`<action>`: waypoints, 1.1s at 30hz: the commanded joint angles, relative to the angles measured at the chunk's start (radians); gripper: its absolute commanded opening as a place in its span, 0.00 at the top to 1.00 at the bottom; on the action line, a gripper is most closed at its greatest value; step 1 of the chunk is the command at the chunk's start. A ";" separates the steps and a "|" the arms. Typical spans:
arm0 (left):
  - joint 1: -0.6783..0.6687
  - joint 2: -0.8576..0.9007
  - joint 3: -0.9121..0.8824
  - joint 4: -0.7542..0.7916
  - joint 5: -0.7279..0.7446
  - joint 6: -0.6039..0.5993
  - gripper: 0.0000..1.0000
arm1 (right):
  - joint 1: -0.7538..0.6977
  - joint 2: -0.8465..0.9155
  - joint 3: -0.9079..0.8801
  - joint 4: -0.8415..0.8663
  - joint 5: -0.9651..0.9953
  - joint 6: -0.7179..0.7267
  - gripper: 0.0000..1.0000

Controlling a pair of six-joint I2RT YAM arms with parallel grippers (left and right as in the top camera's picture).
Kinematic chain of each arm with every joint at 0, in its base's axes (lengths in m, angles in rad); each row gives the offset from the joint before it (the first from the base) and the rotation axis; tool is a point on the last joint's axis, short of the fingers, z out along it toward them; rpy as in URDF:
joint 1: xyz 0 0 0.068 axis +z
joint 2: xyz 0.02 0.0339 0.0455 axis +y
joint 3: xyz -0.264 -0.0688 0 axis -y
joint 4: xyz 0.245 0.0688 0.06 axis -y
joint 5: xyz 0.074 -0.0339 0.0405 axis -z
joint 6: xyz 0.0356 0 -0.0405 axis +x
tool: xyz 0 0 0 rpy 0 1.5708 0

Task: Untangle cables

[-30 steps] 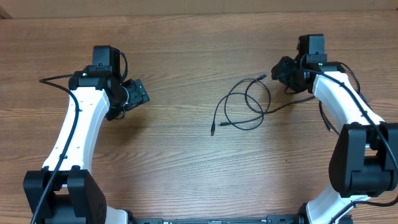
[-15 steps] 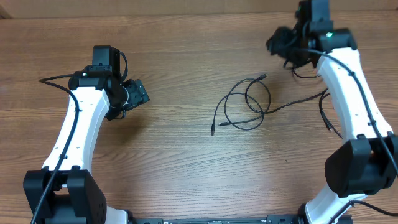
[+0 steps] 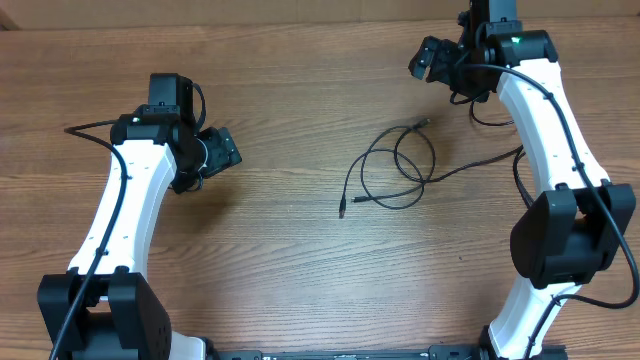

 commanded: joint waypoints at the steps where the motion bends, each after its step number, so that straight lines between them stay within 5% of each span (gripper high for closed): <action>1: 0.000 -0.005 0.023 0.004 0.011 0.016 0.16 | 0.006 -0.009 0.006 0.021 -0.055 -0.022 0.00; 12: 0.000 -0.005 0.023 0.008 0.011 0.016 0.16 | 0.018 0.108 -0.057 0.032 0.057 0.280 0.00; 22: 0.000 -0.005 0.023 0.007 0.011 0.016 0.16 | 0.078 0.241 -0.058 0.001 0.182 0.475 0.13; 33: 0.000 -0.005 0.023 -0.004 0.011 0.016 0.16 | 0.117 0.278 -0.059 0.027 0.298 0.533 0.16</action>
